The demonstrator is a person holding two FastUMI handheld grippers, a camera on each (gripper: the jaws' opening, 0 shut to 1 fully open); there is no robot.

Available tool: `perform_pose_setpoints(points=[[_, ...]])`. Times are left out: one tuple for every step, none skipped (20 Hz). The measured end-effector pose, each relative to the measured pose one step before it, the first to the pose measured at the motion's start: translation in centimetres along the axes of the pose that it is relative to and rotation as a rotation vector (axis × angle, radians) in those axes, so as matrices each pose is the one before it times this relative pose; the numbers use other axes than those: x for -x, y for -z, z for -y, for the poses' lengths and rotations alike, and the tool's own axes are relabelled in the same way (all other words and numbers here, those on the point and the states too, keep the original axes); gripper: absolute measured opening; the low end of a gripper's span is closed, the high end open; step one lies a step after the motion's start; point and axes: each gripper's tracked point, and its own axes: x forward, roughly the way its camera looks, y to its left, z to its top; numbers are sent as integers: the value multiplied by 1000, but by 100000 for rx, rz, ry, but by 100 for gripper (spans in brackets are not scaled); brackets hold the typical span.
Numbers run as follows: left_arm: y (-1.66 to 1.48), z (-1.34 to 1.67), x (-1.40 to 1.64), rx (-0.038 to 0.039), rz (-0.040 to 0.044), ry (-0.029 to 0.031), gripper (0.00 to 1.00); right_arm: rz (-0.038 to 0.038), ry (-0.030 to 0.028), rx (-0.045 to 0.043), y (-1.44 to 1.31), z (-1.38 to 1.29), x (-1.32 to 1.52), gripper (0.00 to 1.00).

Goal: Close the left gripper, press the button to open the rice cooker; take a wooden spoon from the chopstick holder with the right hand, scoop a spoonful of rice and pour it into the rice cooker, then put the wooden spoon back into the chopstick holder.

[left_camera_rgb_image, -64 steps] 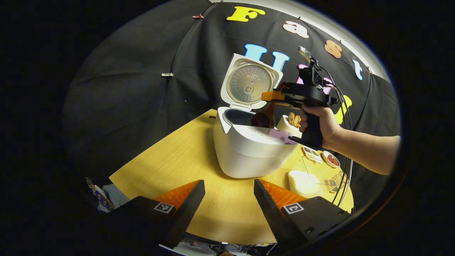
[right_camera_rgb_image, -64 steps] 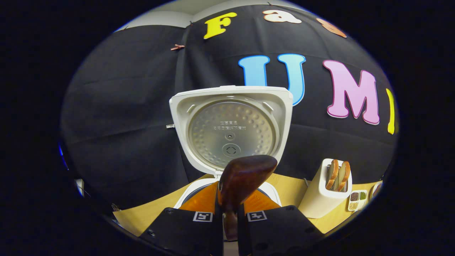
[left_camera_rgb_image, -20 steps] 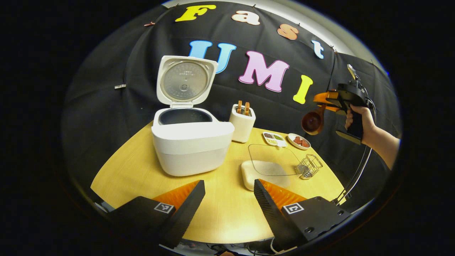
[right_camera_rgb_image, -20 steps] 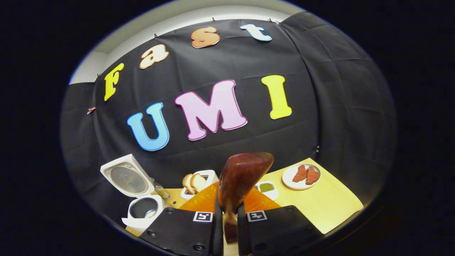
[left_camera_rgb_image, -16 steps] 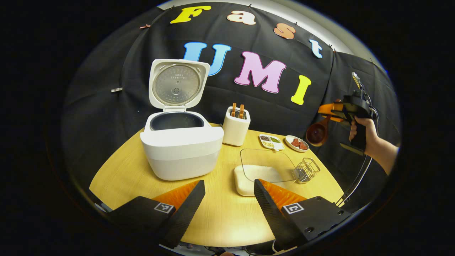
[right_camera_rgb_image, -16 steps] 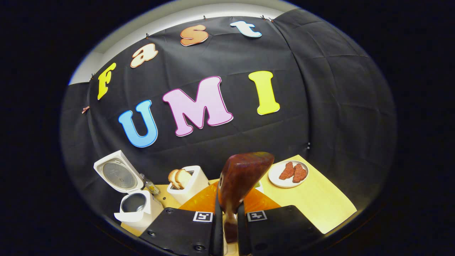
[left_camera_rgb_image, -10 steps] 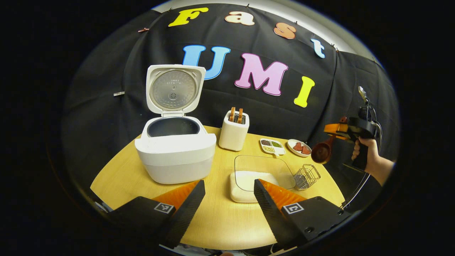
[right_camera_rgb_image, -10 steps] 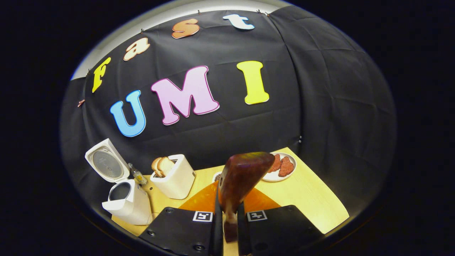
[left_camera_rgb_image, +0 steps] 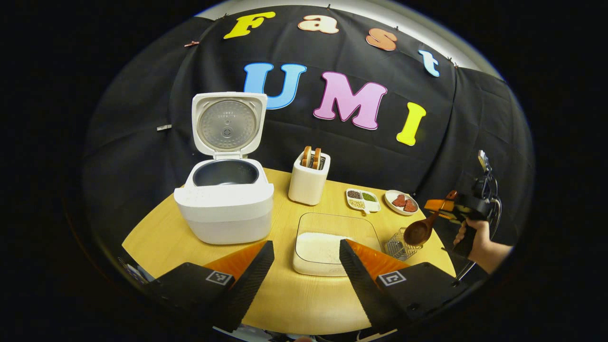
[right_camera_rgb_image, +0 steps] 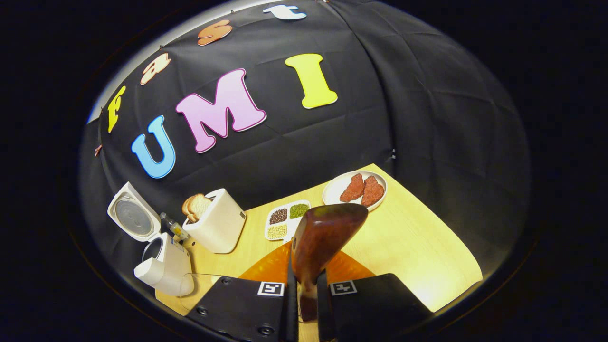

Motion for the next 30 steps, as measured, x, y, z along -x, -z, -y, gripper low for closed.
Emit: perform_pose_setpoints(points=[[-194, 133, 79, 185, 601, -1442, 96, -1942, 528, -156, 809, 410, -529, 20], [-262, 45, 203, 58, 894, -1482, 95, -2696, 1198, -370, 829, 460, -639, 21], [-186, -162, 116, 392, 412, -1695, 96, -2261, 881, -1215, 747, 472, -598, 20], [-190, -191, 142, 1181, 498, -1485, 96, -1615, 59, -2165, 698, 282, -490, 21], [-40, -432, 226, 1630, 455, -1602, 96, -1582, 153, -2439, 596, 262, -436, 20], [-17, -409, 202, 1710, 115, -1636, 96, -1476, -119, -2330, 644, 185, -455, 20], [8, -496, 172, 1340, 210, -1826, 95, -1015, 7, -1426, 525, 111, -316, 20], [-57, -632, 105, 873, 247, -2035, 95, -1221, 161, -59, 445, 192, -397, 21], [-3, -668, 38, 627, 216, -2117, 95, 698, -723, 463, -166, -67, -111, 21], [-145, -733, 54, 637, 354, -1945, 95, 755, 288, 380, 32, -21, -330, 20], [-264, -710, -31, 603, 572, -1712, 95, -180, -418, -476, 18, -130, 52, 20], [-446, -693, -27, 545, 890, -1670, 96, -56, -59, -558, -173, -44, 58, 20], [-421, -564, -26, 337, 991, -1353, 96, -644, -77, -615, 251, 10, 27, 21], [-665, -438, -66, -85, 1423, -887, 96, -159, -12, -290, -99, 76, 467, 23], [-693, -518, -130, -644, 1732, -995, 95, 112, 680, 1002, 133, 133, 282, 28], [-776, -489, -156, -1100, 1594, -753, 95, -85, 348, 1648, 105, 101, 832, 46], [-772, -461, -234, -1325, 1835, -604, 95, 595, 1029, 2103, -10, 178, 631, 63], [-998, -475, -200, -1308, 2070, -357, 95, 1387, -854, 1949, -172, -147, 826, 68], [-1029, -390, -280, -1160, 1900, 64, 95, 1410, 1432, 2377, -1428, 324, 1173, 83], [-995, -358, -314, -1022, 1481, 98, 95, 2010, 1290, 2347, 1144, 261, 463, 99], [-759, -418, -393, -705, 943, -42, 95, 2135, 1495, 1893, -463, 245, 1153, 98], [-821, -417, -434, -191, 428, 56, 95, 1877, 1351, 1463, -305, 196, 774, 99], [-944, -315, -516, 76, 730, 381, 96, 1721, 1303, 1257, -327, 172, 861, 98], [-835, -473, -496, -109, 302, -164, 96, 1383, 805, 1454, -288, 88, 940, 98], [-889, -492, -575, 382, 929, 53, 96, 1747, 931, 1724, -382, 60, 859, 98], [-1181, -504, -623, 742, 1310, -133, 96, 1606, 930, 1822, -349, 169, 826, 98], [-1275, -562, -788, 714, 1545, -260, 96, 1272, 699, 1839, -270, 87, 775, 98], [-1335, -500, -661, 95, 1459, -201, 95, 1053, 877, 1528, -207, 32, 779, 98], [-1337, -456, -961, -725, 1705, -201, 98, 977, 432, 1142, -240, -54, 682, 98], [-1290, -246, -824, -1063, 1959, 1255, 98, 764, 342, 832, -193, -133, 742, 98]])
